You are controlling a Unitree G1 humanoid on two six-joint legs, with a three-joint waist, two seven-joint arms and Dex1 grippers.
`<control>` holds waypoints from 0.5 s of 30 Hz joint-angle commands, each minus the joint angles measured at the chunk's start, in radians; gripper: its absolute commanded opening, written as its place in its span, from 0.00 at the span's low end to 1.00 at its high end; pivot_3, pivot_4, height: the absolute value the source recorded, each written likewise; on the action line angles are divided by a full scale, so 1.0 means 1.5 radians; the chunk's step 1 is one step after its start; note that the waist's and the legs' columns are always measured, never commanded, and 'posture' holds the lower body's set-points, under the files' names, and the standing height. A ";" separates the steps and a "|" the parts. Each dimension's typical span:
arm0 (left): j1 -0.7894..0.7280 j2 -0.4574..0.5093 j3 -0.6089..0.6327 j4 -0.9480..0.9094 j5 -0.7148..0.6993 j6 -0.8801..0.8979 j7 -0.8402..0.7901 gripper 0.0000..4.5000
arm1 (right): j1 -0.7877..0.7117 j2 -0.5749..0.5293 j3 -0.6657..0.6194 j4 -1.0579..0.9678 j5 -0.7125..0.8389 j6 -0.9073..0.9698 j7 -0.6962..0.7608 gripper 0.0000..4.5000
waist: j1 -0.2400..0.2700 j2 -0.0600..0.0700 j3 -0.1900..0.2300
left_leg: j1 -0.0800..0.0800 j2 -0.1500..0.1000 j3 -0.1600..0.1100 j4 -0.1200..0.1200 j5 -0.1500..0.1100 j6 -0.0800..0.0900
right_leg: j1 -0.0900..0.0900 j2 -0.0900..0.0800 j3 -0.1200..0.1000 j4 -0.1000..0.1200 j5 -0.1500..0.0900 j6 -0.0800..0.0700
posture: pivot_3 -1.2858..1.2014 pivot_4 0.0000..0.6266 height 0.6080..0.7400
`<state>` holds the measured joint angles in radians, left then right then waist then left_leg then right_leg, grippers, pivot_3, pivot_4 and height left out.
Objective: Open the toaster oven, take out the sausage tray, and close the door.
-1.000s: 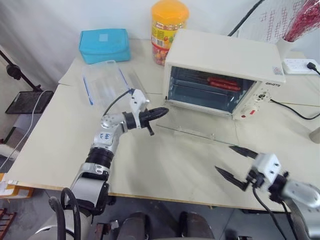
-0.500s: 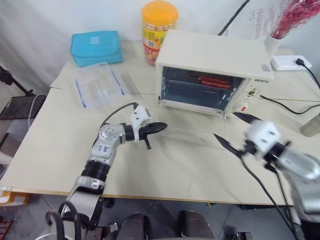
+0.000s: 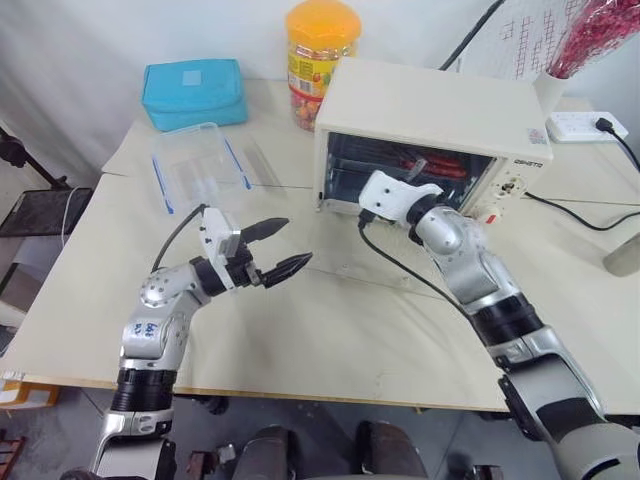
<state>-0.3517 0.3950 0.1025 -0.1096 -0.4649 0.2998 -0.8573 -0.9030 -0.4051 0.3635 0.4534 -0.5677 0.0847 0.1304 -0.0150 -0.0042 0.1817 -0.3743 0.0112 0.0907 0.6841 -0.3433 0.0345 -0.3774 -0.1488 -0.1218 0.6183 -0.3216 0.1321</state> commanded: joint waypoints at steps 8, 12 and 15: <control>0.003 -0.007 -0.002 -0.019 -0.023 -0.009 0.006 0.95 | -0.101 0.026 0.038 0.186 -0.070 -0.037 -0.097 0.72 | -0.016 0.000 0.000 | 0.000 0.001 0.000 -0.001 0.000 -0.001 | 0.000 0.001 0.000 0.000 -0.001 -0.001 | 0.52 0.24 1.00; -0.030 -0.013 -0.013 0.030 -0.013 -0.030 -0.012 0.95 | -0.111 0.028 0.041 0.199 -0.078 -0.051 -0.114 0.41 | -0.016 0.000 0.000 | 0.000 0.001 0.000 -0.001 0.000 -0.001 | 0.000 0.001 0.000 0.000 -0.001 -0.001 | 0.52 0.24 1.00; -0.086 -0.021 -0.024 0.095 -0.001 -0.056 -0.031 0.95 | -0.111 0.026 0.045 0.190 -0.085 -0.060 -0.116 0.21 | -0.013 0.000 0.000 | 0.000 0.001 0.000 -0.001 0.001 -0.001 | 0.000 0.001 0.000 0.000 -0.001 -0.001 | 0.52 0.24 1.00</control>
<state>-0.4372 0.3669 0.0720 0.0083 -0.4725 0.2527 -0.8849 -1.0460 -0.3637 0.4284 0.7598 -0.6844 0.0156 -0.0257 -0.0346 -0.0042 0.1817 -0.3744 0.0120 0.0907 0.6828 -0.3424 0.0330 -0.3781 -0.1477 -0.1221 0.6188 -0.3225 0.1306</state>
